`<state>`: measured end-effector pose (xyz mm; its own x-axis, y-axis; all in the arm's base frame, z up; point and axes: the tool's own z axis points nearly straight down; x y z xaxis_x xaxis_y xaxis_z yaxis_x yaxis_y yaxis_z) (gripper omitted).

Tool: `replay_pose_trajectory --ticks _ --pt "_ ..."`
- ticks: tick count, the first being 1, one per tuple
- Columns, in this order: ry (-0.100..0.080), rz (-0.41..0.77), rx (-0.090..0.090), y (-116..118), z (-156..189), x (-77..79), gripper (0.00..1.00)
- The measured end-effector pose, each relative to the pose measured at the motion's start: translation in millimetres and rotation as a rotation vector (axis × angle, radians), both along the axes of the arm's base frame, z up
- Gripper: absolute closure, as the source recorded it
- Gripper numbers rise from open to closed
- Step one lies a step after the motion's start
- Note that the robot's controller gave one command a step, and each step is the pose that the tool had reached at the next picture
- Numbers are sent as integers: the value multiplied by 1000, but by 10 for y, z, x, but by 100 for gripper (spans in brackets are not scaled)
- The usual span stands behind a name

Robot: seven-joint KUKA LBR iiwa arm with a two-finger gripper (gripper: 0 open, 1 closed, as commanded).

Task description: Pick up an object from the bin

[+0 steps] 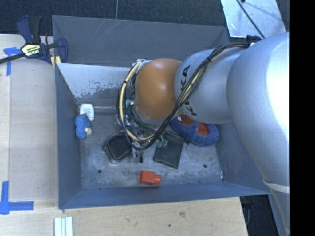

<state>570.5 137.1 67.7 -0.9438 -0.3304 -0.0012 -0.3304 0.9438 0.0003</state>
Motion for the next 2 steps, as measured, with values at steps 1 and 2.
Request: replay_pose_trajectory --ticks 1,2 --pt "1 -4 -1 -13 26 -2 100" --pt "-2 -24 0 127 1343 -119 100"
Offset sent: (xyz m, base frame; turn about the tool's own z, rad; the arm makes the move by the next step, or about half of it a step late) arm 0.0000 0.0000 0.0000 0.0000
